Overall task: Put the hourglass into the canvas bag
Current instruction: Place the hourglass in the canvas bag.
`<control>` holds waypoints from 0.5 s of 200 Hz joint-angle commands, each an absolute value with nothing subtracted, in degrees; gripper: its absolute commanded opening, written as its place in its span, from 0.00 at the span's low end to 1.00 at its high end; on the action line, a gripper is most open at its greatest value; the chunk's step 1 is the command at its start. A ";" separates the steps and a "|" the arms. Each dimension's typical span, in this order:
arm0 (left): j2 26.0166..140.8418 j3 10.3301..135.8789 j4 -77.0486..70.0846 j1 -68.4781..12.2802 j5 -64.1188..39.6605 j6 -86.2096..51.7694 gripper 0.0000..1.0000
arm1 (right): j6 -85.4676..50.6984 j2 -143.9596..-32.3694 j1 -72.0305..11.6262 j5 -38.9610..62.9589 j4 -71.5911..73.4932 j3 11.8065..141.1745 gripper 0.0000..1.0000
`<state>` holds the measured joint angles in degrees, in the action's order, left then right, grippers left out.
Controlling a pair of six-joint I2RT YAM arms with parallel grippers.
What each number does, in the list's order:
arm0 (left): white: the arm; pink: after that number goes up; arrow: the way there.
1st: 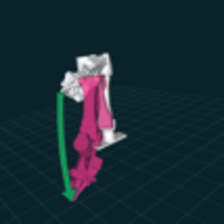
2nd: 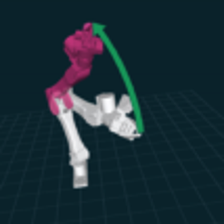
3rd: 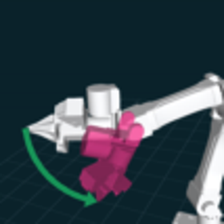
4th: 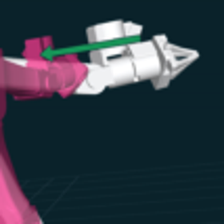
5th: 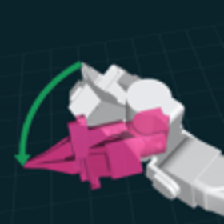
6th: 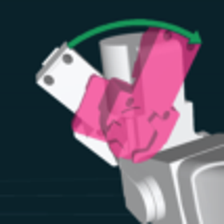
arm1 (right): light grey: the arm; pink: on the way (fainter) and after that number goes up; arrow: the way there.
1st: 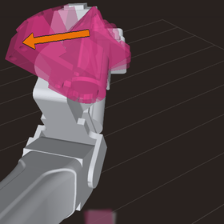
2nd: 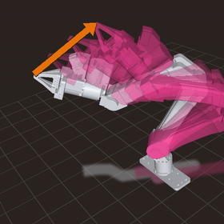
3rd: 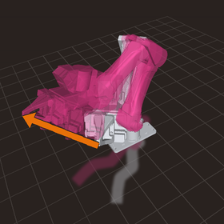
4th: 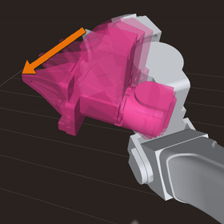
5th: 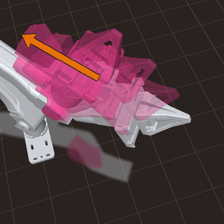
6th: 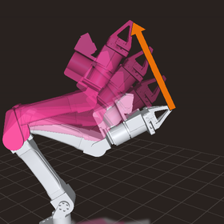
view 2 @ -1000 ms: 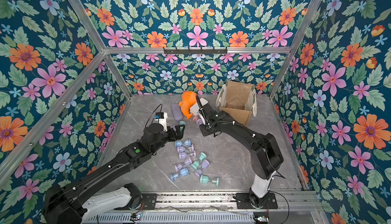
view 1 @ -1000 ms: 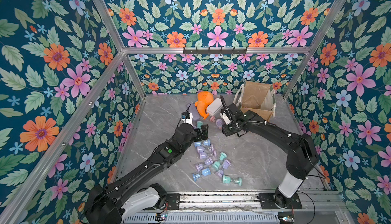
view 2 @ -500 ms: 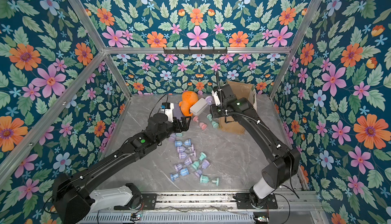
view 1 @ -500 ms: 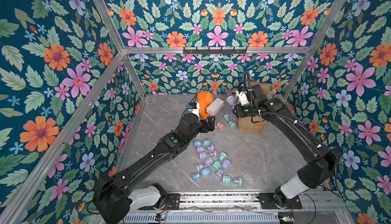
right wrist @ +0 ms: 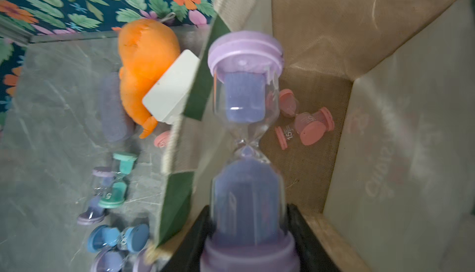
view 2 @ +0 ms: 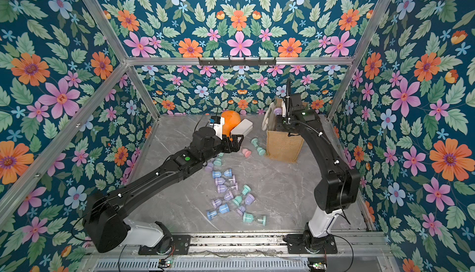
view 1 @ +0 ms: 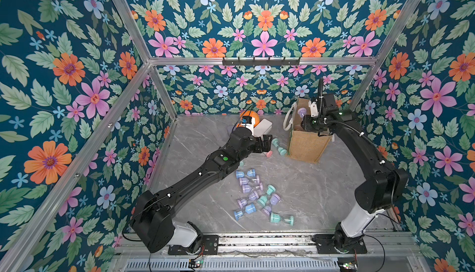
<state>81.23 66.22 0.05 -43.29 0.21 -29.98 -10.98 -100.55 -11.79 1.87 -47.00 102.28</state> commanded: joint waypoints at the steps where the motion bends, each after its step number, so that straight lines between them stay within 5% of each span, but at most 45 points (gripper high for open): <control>1: 82.33 67.27 -1.53 -43.26 -0.14 -29.26 1.00 | -10.85 -103.30 -10.72 0.31 -44.59 103.18 0.39; 100: 85.48 69.57 -1.65 -43.31 0.45 -28.83 1.00 | -10.45 -117.11 -6.81 -0.04 -39.33 104.64 0.40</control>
